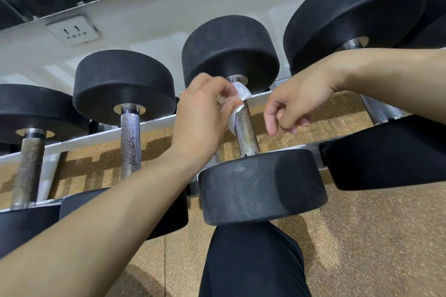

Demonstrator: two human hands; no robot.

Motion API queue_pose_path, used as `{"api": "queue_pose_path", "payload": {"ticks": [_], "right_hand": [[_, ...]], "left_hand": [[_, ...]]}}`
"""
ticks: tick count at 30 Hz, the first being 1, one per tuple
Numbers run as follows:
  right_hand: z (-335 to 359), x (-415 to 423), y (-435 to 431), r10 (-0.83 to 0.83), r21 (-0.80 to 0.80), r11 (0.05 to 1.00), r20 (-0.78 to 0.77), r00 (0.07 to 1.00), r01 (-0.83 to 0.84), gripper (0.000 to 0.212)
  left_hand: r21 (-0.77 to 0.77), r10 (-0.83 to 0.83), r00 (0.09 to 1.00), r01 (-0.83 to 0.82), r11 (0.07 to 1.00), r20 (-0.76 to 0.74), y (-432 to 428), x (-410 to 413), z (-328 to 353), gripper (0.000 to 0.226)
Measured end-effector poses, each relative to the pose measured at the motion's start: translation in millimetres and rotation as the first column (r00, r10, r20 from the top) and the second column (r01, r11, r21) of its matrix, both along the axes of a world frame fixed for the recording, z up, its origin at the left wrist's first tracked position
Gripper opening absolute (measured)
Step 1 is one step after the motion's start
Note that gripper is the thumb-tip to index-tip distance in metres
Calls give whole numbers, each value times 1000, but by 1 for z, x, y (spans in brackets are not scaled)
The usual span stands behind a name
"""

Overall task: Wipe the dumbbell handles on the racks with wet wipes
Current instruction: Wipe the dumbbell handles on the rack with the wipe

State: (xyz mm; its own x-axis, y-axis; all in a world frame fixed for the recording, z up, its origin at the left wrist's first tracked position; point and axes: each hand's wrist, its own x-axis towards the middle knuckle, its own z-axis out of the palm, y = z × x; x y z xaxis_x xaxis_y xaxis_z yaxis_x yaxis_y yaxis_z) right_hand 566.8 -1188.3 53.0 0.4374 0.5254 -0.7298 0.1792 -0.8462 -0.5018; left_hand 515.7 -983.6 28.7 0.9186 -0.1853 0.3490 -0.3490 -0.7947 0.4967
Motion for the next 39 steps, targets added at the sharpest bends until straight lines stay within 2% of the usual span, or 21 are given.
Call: {"api": "queue_pose_path", "payload": {"ticks": [3,5,7,10,13,18,21,24,27,29,31,33,35,37,39], "right_hand": [[2,0,0,-4,-8,1000,-2,1000,4,24],[1,-2,0,-8,-9,1000,7,1000,8,24],[-1,-3,2,-5,-6,1000,42,999,6,23],[-2,-3,8,-41,48,998,116,992,35,23],[-5,-2,11,-126,129,986,159,979,106,25],[-8,-2,10,-124,86,990,172,977,110,23],[-10,-1,8,-86,27,996,156,984,83,24],[-13,2,6,-82,28,996,154,985,79,18],[-18,4,7,-88,11,996,113,990,87,18],[-20,4,6,-96,-8,995,90,991,97,21],[-19,4,4,-102,-23,994,76,992,104,23],[-19,4,1,-110,-32,993,63,992,112,22],[-20,4,1,-114,-35,993,51,992,116,19],[-20,3,1,-118,-36,992,37,992,119,18],[-20,2,1,-118,-42,992,34,992,119,18]], "left_hand": [[37,-128,992,128,991,-10,13,-5,1,11],[95,-278,959,282,955,-55,26,-6,4,25],[186,-386,919,394,900,-78,34,0,9,29],[415,-476,879,423,805,27,32,10,19,19],[504,-518,854,424,753,56,32,17,21,21],[487,-385,916,287,825,112,11,35,18,21],[437,-459,883,377,817,98,11,18,15,22],[360,-634,774,594,720,-10,25,-5,17,19],[434,-709,704,651,622,-40,30,3,18,20],[506,-661,750,565,652,13,23,17,15,23],[487,-565,821,462,741,81,10,26,13,21],[456,-541,836,447,770,94,3,25,9,15],[429,-636,771,563,706,35,8,14,6,12],[400,-746,664,697,595,-46,18,3,9,15],[475,-797,601,721,505,-64,25,9,14,21]]}}
